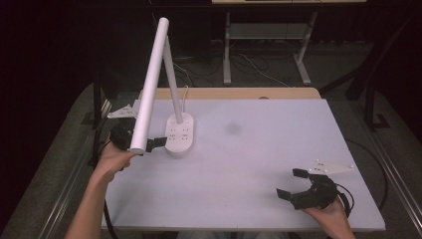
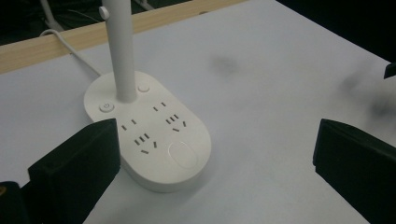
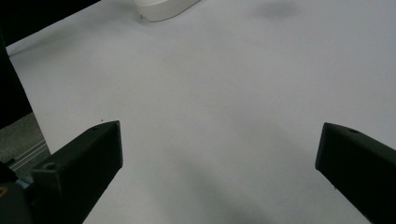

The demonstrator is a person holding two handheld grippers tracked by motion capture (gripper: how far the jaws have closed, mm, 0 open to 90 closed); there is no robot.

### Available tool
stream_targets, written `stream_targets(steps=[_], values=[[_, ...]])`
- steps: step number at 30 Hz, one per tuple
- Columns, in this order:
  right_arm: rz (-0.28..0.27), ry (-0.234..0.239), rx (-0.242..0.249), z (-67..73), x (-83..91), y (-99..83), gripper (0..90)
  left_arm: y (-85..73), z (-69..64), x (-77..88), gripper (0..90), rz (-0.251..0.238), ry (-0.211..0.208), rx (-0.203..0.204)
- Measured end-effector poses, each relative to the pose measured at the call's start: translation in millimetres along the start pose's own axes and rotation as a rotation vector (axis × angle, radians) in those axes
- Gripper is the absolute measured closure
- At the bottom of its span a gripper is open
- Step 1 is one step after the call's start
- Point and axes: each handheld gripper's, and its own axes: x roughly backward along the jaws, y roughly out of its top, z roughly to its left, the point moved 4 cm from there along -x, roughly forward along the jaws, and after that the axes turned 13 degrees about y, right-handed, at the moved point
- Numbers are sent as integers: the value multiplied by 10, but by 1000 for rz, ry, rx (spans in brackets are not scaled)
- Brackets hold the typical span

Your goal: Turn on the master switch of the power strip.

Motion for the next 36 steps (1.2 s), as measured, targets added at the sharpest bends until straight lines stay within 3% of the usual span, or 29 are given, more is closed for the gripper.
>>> stream_targets(steps=[18, 36], values=[[-1, 0, -4, -8, 5, -4, 0, 142, 164, -145, 1, 39, 25, -18], [-2, 1, -10, -22, 20, -10, 0, 199, 278, -428, 10, 79, 48, -8]])
